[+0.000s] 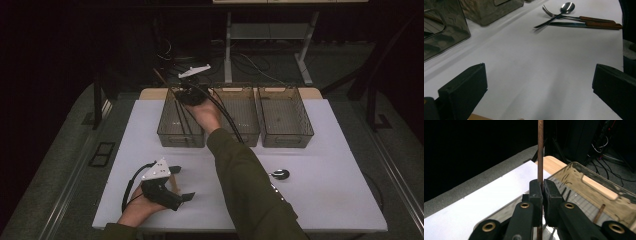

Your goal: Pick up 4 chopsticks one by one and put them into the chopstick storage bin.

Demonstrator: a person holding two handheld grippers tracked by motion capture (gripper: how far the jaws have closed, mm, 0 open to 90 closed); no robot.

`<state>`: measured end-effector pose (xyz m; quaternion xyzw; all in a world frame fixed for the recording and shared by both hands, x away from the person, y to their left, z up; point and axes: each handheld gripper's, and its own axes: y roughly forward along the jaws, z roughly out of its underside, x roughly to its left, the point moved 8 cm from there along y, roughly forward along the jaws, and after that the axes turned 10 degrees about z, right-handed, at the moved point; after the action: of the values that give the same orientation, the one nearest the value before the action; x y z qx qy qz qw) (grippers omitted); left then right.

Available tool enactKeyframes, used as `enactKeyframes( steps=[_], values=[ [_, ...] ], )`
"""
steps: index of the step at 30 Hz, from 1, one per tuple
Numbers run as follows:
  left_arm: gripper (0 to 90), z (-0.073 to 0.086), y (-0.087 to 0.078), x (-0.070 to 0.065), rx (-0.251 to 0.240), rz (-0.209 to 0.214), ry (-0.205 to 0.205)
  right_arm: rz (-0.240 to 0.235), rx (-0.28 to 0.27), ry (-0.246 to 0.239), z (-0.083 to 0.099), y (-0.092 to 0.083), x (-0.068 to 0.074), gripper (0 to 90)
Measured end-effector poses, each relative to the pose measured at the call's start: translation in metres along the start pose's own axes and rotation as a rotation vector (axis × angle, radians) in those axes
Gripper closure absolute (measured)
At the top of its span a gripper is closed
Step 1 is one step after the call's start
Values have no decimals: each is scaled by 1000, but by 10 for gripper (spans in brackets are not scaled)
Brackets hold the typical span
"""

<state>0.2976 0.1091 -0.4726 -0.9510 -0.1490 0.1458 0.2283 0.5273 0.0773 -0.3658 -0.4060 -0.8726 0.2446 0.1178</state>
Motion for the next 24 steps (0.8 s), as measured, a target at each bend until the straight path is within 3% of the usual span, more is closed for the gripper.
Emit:
enactKeyframes(
  steps=[10,14,15,18,24],
  values=[
    [0,0,-1,0,3,6,1,21,67,20,33,29,3,859],
    [0,0,-1,0,6,5,0,44,120,46,51,35,-1,849],
    [0,0,-1,0,2,5,0,67,126,34,54,36,-4,841],
    [0,1,-1,1,3,3,1,77,139,44,58,33,-8,700],
    [0,1,-1,1,10,-1,5,57,120,14,53,13,-13,586]
  ],
)
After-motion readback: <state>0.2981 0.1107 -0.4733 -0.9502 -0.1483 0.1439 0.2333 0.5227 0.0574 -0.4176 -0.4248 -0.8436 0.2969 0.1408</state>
